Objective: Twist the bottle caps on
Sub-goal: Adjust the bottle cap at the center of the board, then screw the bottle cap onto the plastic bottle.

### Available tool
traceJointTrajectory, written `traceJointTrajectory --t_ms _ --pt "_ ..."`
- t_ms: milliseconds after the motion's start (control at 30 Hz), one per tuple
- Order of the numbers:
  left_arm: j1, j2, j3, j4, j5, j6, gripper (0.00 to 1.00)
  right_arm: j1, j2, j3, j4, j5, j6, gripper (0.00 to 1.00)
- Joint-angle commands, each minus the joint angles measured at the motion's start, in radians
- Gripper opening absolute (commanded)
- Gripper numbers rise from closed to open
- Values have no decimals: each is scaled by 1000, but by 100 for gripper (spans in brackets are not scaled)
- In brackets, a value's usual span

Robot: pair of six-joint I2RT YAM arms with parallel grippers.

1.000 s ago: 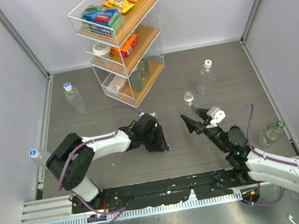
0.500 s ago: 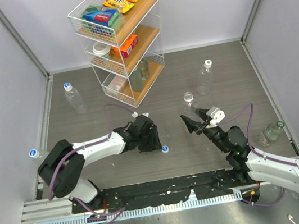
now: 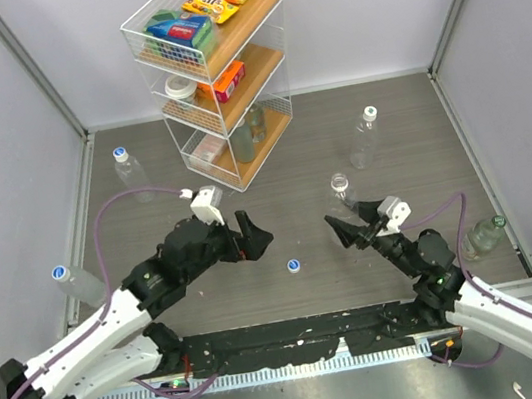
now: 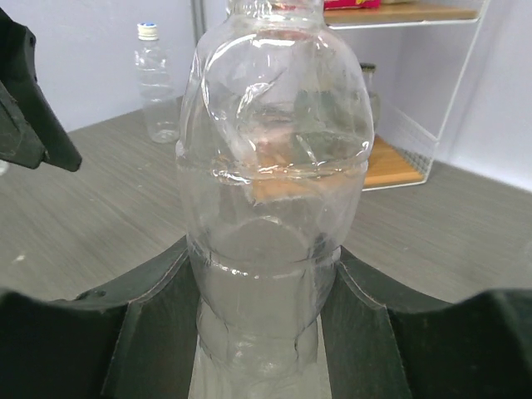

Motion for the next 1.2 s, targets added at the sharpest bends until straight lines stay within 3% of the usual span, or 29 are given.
traceJointTrajectory --t_ms 0,100,133,167,300,567,733,967,1167 --pt "3 -55 -64 181 106 59 100 6 -56 89 -193 -80 204 6" --pt "3 -14 -34 152 139 53 99 6 -79 137 -335 -151 285 18" --pt "3 7 -25 144 146 52 97 6 -85 146 -343 -139 367 13" --pt "3 30 -20 143 157 49 95 6 -90 147 -344 -95 434 2" --pt "3 106 -6 141 202 16 93 6 -143 139 -364 92 463 1" --pt "-1 254 31 152 205 24 88 6 -298 116 -470 256 486 1" --pt "-61 411 120 89 202 52 84 6 -272 119 -551 363 480 1" --pt "-153 587 291 -147 -62 75 78 6 -168 150 -571 356 480 1" --pt "-199 688 357 -189 -84 73 73 6 -169 143 -573 366 485 1"
